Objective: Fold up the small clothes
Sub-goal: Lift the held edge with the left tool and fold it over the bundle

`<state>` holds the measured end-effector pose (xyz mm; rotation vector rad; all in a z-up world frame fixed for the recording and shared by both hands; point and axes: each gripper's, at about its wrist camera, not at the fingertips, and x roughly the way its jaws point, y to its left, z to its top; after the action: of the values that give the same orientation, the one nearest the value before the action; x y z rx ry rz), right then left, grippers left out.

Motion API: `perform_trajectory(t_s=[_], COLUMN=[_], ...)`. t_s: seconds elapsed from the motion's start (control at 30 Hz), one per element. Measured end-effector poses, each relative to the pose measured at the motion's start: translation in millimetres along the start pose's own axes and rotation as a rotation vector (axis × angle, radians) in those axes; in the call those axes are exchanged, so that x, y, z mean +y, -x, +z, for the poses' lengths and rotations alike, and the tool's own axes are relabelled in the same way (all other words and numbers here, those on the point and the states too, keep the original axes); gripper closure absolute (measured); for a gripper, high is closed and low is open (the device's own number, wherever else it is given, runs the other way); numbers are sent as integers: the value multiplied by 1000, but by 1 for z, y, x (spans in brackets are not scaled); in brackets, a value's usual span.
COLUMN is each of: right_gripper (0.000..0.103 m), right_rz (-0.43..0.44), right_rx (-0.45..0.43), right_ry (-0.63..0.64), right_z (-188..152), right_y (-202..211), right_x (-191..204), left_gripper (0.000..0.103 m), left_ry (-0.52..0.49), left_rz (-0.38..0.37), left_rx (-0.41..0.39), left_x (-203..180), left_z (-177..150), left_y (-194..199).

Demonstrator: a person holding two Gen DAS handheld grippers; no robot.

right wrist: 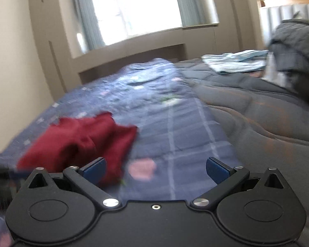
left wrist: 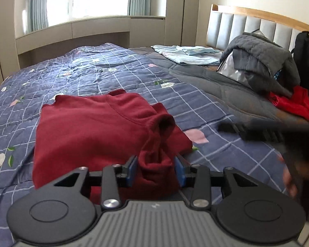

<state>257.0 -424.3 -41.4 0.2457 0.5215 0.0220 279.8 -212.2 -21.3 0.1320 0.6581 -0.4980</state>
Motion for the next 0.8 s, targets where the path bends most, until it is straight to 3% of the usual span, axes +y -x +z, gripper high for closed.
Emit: perform_trajectory(t_s=[0.13,0.27,0.4,0.5,0.67,0.8], right_gripper=[3,15,35,55,89,98], right_rz=[141,263,297,312,303,304], right_rx=[24,87,163,212,211,164], right_ry=[-7,-25,-65,-115,-166,-124], right_z=[30,48,55,57,59,66], right_y=[-38,-82,-123,-145,-151,-141], right_x=[11,24,30,31,31,33], left_gripper=[63,79,88,91,92,92], left_ry=[-27,-41,-37,-26,8,19], left_rz=[42,49,37,23,-8,-25], left_rx=[3,4,-1,-9,-45,-85], left_x=[-6,-10,-9,-6,-1,-2], left_z=[-5,-8,-8,-6,-3,0], left_y=[0,1,0,1,8,16])
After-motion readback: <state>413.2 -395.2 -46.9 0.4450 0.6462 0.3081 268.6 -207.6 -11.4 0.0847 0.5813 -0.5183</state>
